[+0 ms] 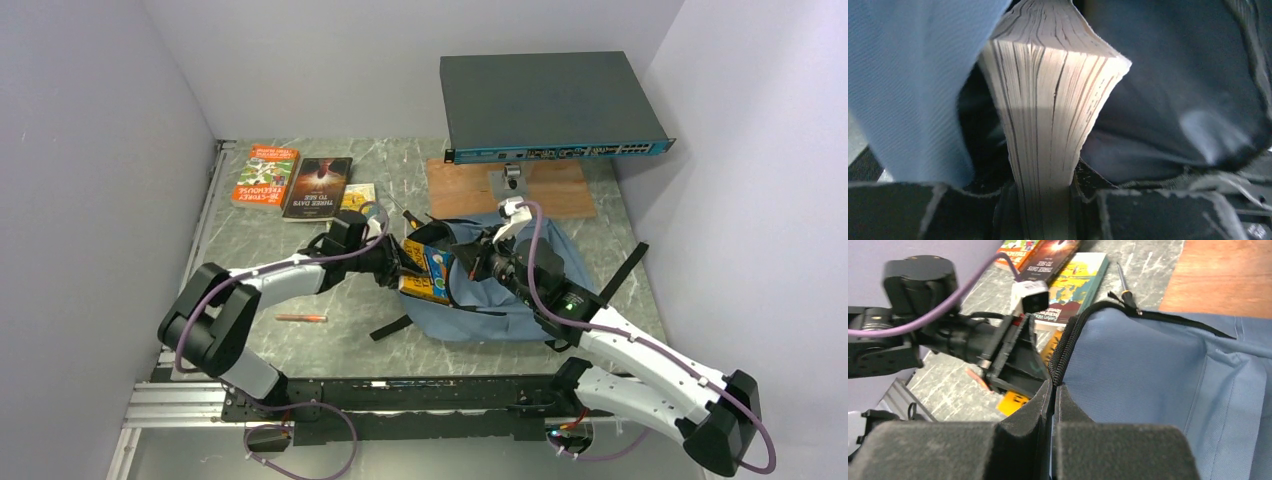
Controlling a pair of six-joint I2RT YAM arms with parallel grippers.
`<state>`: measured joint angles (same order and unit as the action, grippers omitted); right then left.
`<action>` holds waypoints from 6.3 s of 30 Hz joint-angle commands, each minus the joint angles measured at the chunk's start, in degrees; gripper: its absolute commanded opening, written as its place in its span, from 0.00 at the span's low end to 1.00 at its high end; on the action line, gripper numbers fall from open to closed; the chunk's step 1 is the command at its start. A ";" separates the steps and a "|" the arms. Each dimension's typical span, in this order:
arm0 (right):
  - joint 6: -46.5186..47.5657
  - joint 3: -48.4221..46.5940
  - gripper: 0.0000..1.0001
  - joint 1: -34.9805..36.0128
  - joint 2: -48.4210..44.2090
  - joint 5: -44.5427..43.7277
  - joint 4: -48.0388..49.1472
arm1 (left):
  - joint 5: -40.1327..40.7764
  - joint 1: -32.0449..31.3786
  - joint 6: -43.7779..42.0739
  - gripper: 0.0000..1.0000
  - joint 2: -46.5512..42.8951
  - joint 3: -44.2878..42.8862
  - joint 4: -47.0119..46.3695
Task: Pack the student bag
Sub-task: Place the book in the student bag, then pick up the book from the center of the board.
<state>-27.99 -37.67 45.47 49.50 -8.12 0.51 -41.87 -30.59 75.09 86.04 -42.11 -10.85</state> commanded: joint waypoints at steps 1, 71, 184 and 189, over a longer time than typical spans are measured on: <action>3.19 -1.35 0.00 0.06 -2.65 4.34 11.56 | 4.44 -2.78 2.71 0.00 1.96 -5.24 -6.30; 8.46 8.46 0.00 -3.00 -13.23 2.14 12.30 | 10.61 -15.96 1.11 0.00 16.37 -4.17 -29.36; 6.06 9.98 0.00 -14.80 -20.58 5.90 -16.69 | 22.77 -12.79 -44.92 0.96 -9.70 -12.63 15.35; 4.76 7.58 0.00 -14.80 -21.39 4.60 -17.77 | 24.67 -6.37 -36.58 0.96 -15.37 -6.49 16.15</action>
<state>-22.96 -26.41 30.74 29.17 -3.31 -16.10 -20.12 -41.85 33.93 74.54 -52.16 6.46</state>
